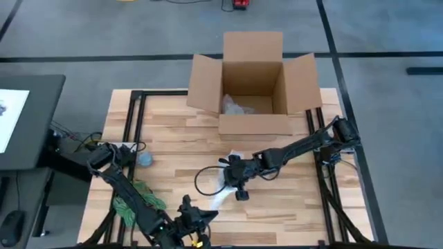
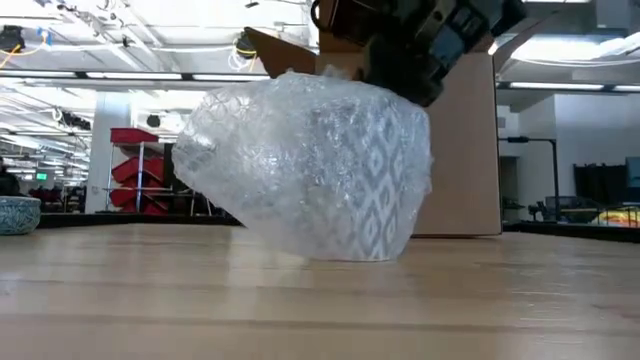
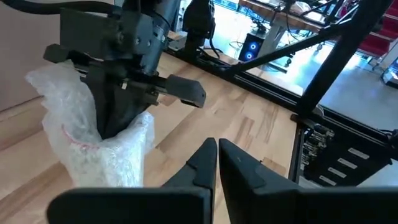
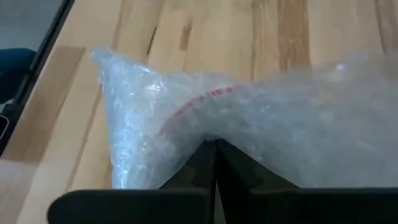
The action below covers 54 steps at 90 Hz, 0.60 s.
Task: Wrap mug
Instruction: Wrap the white gray mug with bubble wrap
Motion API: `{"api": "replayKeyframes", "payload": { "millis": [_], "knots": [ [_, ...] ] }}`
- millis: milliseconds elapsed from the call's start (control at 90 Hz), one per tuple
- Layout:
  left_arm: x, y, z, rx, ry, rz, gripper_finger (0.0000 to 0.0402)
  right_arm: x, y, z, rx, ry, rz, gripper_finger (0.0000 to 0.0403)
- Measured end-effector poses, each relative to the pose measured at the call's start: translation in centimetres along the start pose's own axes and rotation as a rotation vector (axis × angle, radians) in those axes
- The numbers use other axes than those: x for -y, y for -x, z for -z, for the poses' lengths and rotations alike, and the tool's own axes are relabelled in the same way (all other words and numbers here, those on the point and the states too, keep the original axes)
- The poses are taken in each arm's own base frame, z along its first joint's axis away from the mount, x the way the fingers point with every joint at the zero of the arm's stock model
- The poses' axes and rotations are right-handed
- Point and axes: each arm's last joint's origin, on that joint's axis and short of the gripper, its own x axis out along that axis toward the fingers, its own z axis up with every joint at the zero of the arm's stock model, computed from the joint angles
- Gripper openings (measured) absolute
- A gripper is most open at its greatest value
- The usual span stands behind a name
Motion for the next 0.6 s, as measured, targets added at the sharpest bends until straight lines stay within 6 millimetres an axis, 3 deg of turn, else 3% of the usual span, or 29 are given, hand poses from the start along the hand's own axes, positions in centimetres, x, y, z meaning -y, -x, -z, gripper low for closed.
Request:
{"api": "replayKeyframes", "payload": {
  "millis": [356, 467, 600],
  "knots": [
    [0.0, 0.0, 0.0, -0.012, 0.015, 0.009, 0.0000, -1.9, 7.1, -5.4, 0.049, 0.071, -0.020, 0.0000],
    [0.0, 0.0, 0.0, -0.015, 0.015, 0.010, 0.0000, -2.2, 7.4, -5.9, 0.054, 0.080, 0.000, 0.0000],
    [0.0, 0.0, 0.0, -0.015, 0.014, 0.010, 0.0000, -1.9, 7.5, -5.9, 0.084, 0.078, 0.191, 0.0000]
  ]
}}
